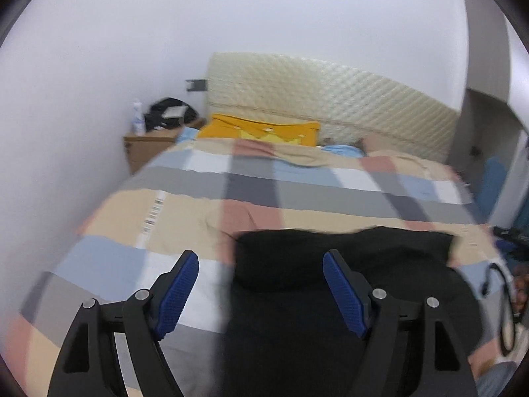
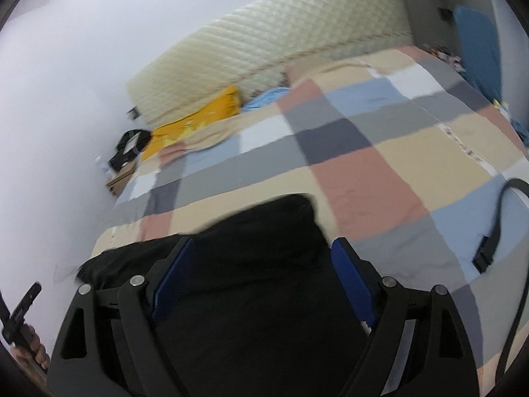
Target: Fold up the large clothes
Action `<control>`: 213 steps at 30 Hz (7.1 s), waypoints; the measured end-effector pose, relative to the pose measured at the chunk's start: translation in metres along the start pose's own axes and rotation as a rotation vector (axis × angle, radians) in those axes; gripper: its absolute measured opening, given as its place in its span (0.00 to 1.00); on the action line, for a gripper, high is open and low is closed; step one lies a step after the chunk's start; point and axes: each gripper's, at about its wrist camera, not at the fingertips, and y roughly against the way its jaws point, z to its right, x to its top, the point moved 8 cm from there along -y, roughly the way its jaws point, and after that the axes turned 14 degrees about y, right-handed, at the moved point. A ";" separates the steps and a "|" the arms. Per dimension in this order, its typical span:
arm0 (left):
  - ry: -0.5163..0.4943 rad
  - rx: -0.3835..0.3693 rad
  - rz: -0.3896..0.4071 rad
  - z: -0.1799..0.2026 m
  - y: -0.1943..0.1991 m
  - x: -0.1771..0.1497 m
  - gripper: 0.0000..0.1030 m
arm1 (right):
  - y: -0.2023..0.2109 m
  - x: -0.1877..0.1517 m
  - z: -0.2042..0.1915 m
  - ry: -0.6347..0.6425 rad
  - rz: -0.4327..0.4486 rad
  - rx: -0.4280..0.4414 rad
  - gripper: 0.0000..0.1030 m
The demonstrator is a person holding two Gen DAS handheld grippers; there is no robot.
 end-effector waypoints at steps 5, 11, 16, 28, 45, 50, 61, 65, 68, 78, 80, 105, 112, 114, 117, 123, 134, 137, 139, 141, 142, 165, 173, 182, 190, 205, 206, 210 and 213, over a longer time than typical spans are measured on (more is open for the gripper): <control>0.005 -0.087 -0.034 0.049 -0.017 -0.026 0.75 | -0.015 -0.011 -0.059 0.114 0.011 0.046 0.82; -0.062 -0.035 -0.149 0.100 -0.075 -0.061 0.75 | -0.041 -0.038 -0.113 0.292 0.039 0.022 0.81; -0.115 0.001 -0.109 0.116 -0.099 -0.066 0.75 | -0.068 -0.054 -0.119 0.355 0.058 -0.011 0.81; -0.099 0.060 -0.133 0.121 -0.178 -0.060 0.75 | -0.141 -0.031 -0.115 0.347 -0.018 -0.024 0.77; -0.067 0.052 -0.151 0.114 -0.230 -0.083 0.76 | -0.191 -0.044 -0.111 0.315 -0.109 0.003 0.78; -0.016 0.018 -0.174 0.105 -0.237 -0.087 0.76 | -0.200 -0.049 -0.107 0.286 -0.088 0.032 0.78; -0.024 -0.005 -0.153 0.107 -0.217 -0.093 0.76 | -0.179 -0.057 -0.110 0.296 -0.053 0.048 0.78; 0.029 -0.031 -0.160 0.096 -0.195 -0.083 0.76 | -0.155 -0.048 -0.113 0.330 -0.011 0.030 0.79; 0.054 -0.030 -0.141 0.085 -0.175 -0.071 0.76 | -0.141 -0.039 -0.113 0.341 0.003 0.039 0.79; 0.006 0.077 -0.079 0.040 -0.168 -0.055 0.76 | -0.148 -0.036 -0.067 0.267 -0.045 0.062 0.79; 0.040 0.058 -0.110 0.031 -0.173 -0.058 0.76 | -0.151 -0.036 -0.059 0.257 -0.054 0.054 0.79; 0.115 0.041 -0.207 0.009 -0.194 -0.081 0.77 | -0.153 -0.059 -0.074 0.399 -0.071 -0.081 0.81; 0.045 -0.028 -0.143 0.044 -0.177 -0.072 0.77 | -0.134 -0.056 -0.134 0.448 -0.007 0.075 0.81; 0.017 -0.022 -0.169 0.053 -0.186 -0.081 0.77 | -0.147 -0.067 -0.140 0.468 -0.035 0.071 0.81; 0.003 -0.003 -0.177 0.057 -0.196 -0.085 0.77 | -0.159 -0.072 -0.135 0.427 -0.043 0.095 0.81; 0.014 0.011 -0.189 0.051 -0.199 -0.088 0.78 | -0.165 -0.077 -0.136 0.424 -0.065 0.092 0.82; 0.001 0.009 -0.068 0.065 -0.097 -0.053 0.78 | -0.067 -0.059 -0.141 0.352 0.043 0.098 0.82; 0.002 -0.002 -0.021 0.073 -0.048 -0.036 0.78 | -0.024 -0.039 -0.148 0.361 0.105 0.095 0.82; -0.003 -0.012 -0.004 0.080 -0.019 -0.027 0.79 | 0.005 -0.027 -0.154 0.370 0.140 0.088 0.82; -0.010 -0.016 0.010 0.087 0.008 -0.019 0.80 | 0.039 -0.015 -0.160 0.372 0.173 0.089 0.82; -0.011 -0.015 0.023 0.089 0.017 -0.015 0.80 | 0.061 -0.008 -0.164 0.376 0.203 0.086 0.82; -0.026 -0.065 0.302 0.129 0.257 0.015 0.85 | 0.315 0.003 -0.211 0.449 0.524 0.049 1.00; 0.028 -0.050 0.247 0.115 0.258 -0.028 0.85 | 0.306 -0.053 -0.208 0.390 0.461 0.049 1.00; 0.008 -0.013 0.161 0.111 0.248 -0.077 0.85 | 0.312 -0.091 -0.194 0.366 0.403 0.001 1.00; 0.031 0.029 0.065 0.099 0.228 -0.112 0.85 | 0.280 -0.120 -0.179 0.312 0.294 0.004 1.00; 0.031 0.068 0.022 0.088 0.221 -0.126 0.85 | 0.257 -0.138 -0.175 0.340 0.210 -0.055 1.00; 0.030 0.068 0.020 0.088 0.220 -0.127 0.85 | 0.255 -0.138 -0.175 0.341 0.204 -0.052 1.00; 0.033 0.068 0.007 0.085 0.218 -0.128 0.85 | 0.250 -0.138 -0.173 0.338 0.189 -0.066 1.00; 0.033 0.079 0.001 0.084 0.216 -0.131 0.85 | 0.247 -0.139 -0.172 0.335 0.179 -0.068 1.00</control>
